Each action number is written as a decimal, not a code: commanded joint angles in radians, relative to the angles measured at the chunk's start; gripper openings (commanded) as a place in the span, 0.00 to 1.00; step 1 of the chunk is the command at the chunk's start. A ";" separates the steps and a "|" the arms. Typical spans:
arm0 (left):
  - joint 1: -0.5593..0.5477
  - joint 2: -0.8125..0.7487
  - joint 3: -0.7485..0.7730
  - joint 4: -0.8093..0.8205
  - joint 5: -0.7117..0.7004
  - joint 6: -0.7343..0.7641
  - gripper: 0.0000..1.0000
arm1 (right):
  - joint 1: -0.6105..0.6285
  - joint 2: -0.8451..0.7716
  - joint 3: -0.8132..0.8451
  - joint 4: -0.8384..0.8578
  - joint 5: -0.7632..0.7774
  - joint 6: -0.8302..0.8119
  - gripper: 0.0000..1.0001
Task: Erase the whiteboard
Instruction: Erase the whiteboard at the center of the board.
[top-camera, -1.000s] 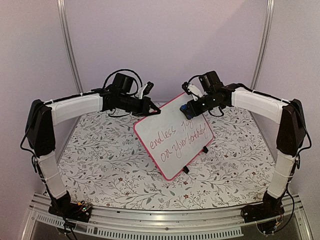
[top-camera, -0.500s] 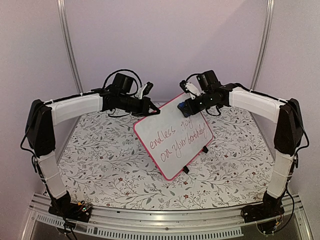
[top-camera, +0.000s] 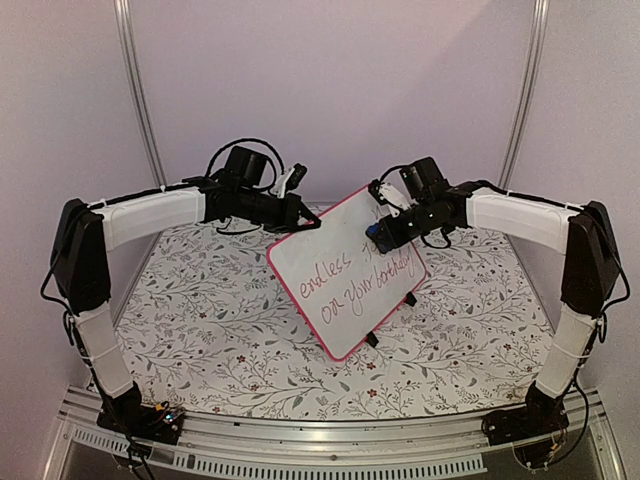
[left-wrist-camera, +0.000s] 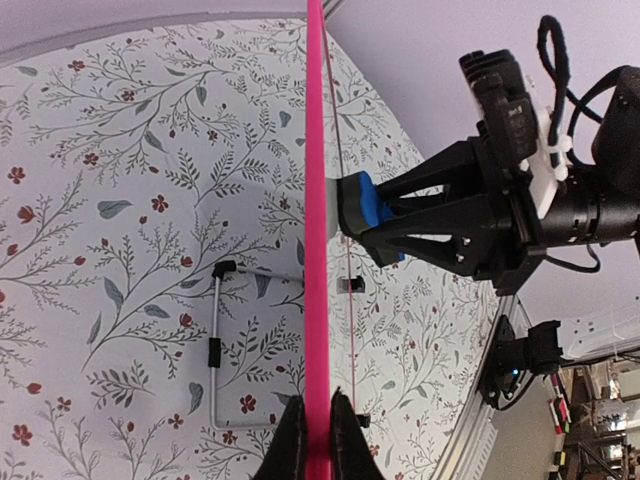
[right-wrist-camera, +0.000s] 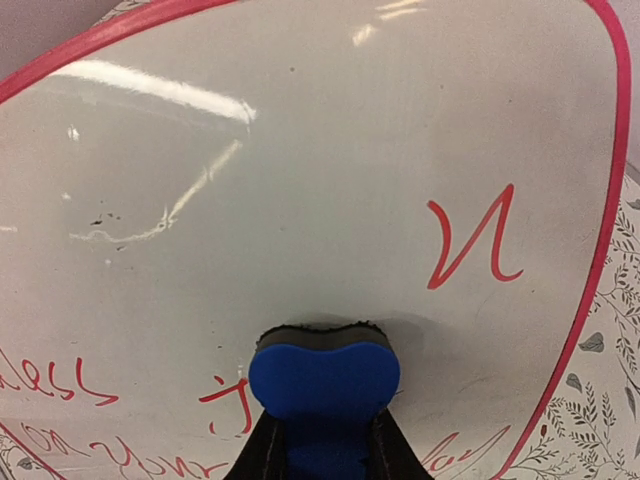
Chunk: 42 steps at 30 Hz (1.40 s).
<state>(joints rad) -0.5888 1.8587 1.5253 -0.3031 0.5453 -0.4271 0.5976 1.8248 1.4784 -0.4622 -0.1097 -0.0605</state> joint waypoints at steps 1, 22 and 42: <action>-0.022 -0.019 0.013 -0.010 -0.019 0.078 0.00 | 0.004 0.003 0.023 -0.029 0.046 0.021 0.00; -0.021 -0.020 0.013 -0.013 -0.023 0.081 0.00 | -0.037 0.115 0.206 -0.063 0.066 0.008 0.00; -0.020 -0.013 0.013 -0.013 -0.028 0.082 0.00 | -0.067 -0.027 -0.087 0.043 0.036 0.036 0.00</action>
<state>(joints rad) -0.5907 1.8572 1.5257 -0.3038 0.5415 -0.4232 0.5346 1.8000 1.3792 -0.4168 -0.0631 -0.0334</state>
